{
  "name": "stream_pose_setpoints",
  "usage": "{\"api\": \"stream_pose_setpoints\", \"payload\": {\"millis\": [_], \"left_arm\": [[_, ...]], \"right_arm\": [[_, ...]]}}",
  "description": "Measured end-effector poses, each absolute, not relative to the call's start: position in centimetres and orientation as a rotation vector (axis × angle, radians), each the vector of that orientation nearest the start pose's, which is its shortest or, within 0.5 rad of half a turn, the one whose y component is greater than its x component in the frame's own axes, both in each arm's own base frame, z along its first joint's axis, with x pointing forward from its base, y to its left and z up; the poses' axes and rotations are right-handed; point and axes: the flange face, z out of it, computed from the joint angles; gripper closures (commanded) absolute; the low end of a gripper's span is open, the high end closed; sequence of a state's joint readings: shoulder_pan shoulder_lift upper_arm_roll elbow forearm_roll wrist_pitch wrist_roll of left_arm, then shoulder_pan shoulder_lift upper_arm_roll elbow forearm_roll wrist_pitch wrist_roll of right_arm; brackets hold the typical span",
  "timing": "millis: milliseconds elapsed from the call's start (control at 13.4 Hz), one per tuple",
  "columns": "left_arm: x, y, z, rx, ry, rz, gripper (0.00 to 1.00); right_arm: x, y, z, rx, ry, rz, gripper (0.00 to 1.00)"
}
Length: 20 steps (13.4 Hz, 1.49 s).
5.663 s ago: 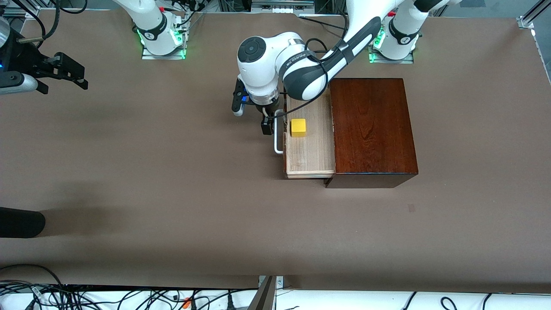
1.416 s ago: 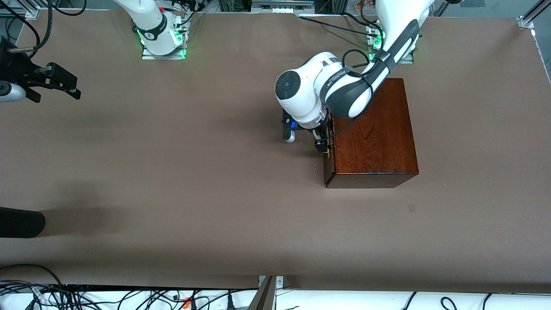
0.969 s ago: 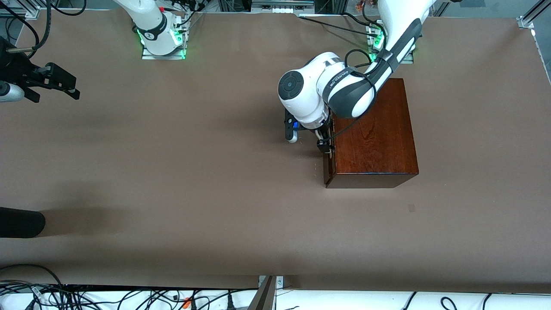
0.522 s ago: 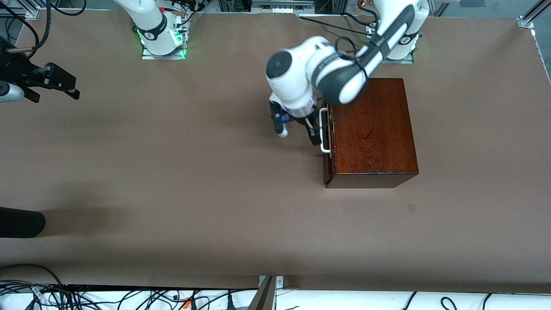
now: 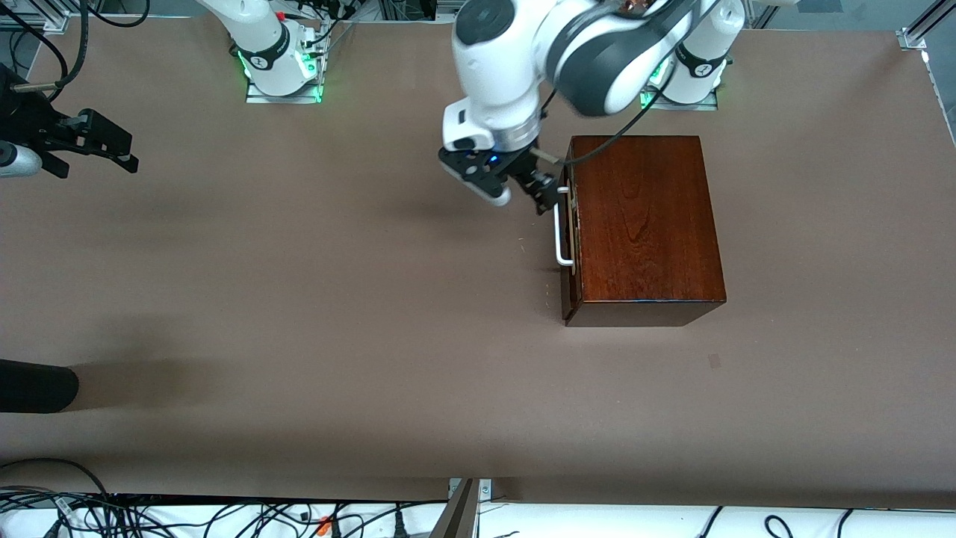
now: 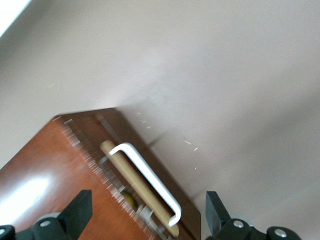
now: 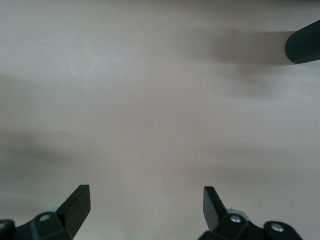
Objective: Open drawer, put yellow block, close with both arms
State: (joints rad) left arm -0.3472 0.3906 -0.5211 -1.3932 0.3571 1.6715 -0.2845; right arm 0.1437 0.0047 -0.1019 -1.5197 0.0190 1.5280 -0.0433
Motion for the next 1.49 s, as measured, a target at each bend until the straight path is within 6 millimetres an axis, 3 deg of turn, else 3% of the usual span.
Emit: {"api": "stream_pose_setpoints", "payload": {"millis": [298, 447, 820, 1118, 1490], "left_arm": [[53.3, -33.7, 57.5, -2.981, 0.496, 0.014, 0.0], [55.5, -28.9, 59.5, -3.013, 0.362, 0.029, 0.0], [58.6, -20.6, 60.5, -3.117, 0.11, 0.078, 0.0], [59.1, -14.4, 61.2, -3.129, -0.091, 0.12, 0.0], [58.3, -10.5, 60.7, -3.107, -0.087, 0.089, 0.0]], "right_arm": [[55.2, 2.5, 64.2, -3.12, -0.133, -0.006, 0.0], [55.2, 2.5, 64.2, -3.12, -0.133, -0.006, 0.0], [55.2, 2.5, 64.2, -3.12, -0.132, -0.006, 0.0], [55.2, 2.5, 64.2, -3.12, -0.132, -0.006, 0.0], [55.2, 2.5, 64.2, -3.12, -0.132, -0.006, 0.0]]}}
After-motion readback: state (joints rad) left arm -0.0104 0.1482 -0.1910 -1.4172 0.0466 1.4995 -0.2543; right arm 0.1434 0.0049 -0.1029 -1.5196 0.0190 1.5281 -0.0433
